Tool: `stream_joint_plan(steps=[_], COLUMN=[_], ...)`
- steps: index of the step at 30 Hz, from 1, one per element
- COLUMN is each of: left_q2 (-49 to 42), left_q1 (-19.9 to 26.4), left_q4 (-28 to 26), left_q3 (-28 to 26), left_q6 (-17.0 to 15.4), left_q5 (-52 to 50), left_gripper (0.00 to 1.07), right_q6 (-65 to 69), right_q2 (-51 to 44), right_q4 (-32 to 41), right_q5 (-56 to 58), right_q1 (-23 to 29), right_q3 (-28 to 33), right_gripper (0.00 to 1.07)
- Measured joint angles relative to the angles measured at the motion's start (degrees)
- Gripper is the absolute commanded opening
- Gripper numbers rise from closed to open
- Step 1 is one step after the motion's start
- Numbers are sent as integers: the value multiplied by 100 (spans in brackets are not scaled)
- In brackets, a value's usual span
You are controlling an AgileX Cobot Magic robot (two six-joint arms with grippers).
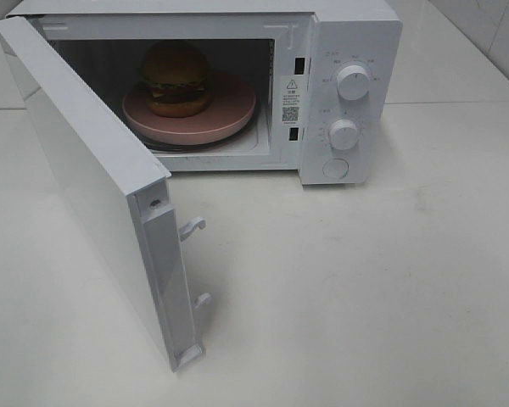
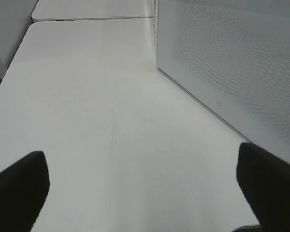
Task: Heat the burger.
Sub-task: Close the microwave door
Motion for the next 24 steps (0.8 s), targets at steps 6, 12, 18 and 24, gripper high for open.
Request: stream_joint_plan(steps=[6,12,18,24], left_q2=[0,0,0,0], left_q1=[0,0,0,0], left_q4=[0,0,0,0], left_q3=[0,0,0,0], left_q6=[0,0,0,0], left_q5=[0,0,0,-11], left_gripper=[98,98,98,97], right_q6=[0,0,0,0], right_q2=[0,0,0,0], right_q4=[0,0,0,0], right_q5=[0,0,0,0], right_q1=[0,0,0,0], right_q3=[0,0,0,0], right_gripper=[76,76,76,76])
